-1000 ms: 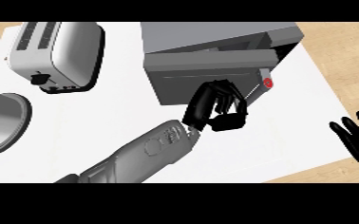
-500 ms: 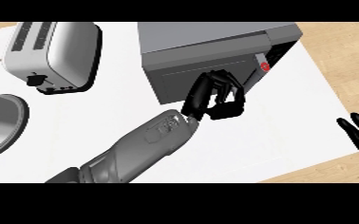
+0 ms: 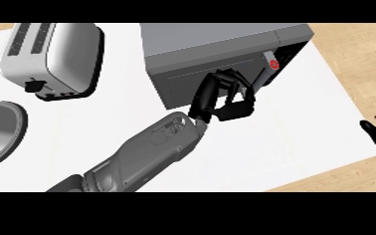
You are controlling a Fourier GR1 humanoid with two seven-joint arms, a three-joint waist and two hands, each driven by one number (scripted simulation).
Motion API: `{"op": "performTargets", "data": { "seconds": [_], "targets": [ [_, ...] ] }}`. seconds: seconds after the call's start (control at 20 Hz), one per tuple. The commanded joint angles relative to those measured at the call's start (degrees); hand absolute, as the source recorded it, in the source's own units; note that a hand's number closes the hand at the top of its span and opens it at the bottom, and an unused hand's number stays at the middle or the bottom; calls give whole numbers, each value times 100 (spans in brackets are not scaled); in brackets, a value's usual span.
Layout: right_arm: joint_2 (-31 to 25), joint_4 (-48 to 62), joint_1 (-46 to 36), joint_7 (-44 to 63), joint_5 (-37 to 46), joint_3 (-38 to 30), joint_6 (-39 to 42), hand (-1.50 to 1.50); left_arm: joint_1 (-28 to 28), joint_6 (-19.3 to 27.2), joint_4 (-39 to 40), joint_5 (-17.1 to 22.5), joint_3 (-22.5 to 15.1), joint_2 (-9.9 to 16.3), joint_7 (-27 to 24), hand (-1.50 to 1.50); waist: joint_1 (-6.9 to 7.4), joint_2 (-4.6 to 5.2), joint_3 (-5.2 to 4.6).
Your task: Pick up the milk, place it into the microwave and close the microwave
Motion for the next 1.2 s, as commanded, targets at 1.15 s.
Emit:
{"op": "performTargets", "data": {
  "seconds": [1.15],
  "targets": [
    [-359, -361, -200, 230, -600, 60, 321, -150, -380, 360, 806, 853, 346, 4, -1079, 150, -107, 172, -1]
  ]
}}
